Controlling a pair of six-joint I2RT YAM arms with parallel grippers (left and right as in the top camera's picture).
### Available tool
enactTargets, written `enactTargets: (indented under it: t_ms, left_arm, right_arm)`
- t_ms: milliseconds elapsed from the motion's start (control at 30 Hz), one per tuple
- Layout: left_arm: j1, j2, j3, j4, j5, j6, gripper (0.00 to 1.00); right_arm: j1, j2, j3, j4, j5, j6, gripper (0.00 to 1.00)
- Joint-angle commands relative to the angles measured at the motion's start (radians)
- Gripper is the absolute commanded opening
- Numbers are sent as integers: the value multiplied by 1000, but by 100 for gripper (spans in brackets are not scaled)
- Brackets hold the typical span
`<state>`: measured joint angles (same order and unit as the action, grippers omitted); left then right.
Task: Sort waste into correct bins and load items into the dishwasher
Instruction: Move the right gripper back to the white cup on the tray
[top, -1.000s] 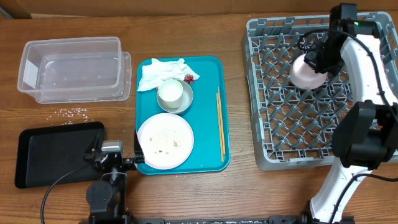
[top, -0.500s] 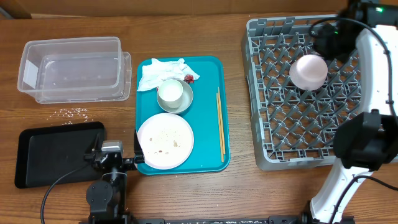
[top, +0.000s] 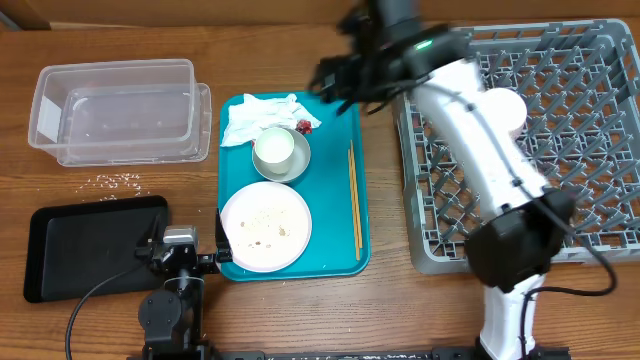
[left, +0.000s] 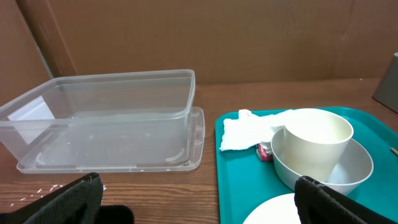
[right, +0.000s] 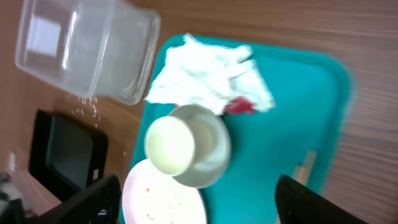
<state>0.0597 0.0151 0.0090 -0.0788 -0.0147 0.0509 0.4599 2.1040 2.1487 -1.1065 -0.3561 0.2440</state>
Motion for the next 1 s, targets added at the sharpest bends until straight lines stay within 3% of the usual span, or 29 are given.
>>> enactTargets:
  t_ms: [0, 267, 500, 967]
  left_arm:
    - [5, -11, -4, 2, 11, -13, 100]
    - [5, -11, -4, 2, 11, -13, 100]
    - [5, -11, -4, 2, 11, -13, 100]
    - [5, -11, -4, 2, 11, -13, 100]
  right_arm:
    - [125, 41, -18, 51, 238, 76, 73]
    - [327, 151, -18, 120, 565, 177, 67]
    - [381, 218, -20, 153, 564, 203, 55]
    - [406, 275, -23, 177, 565, 199, 46]
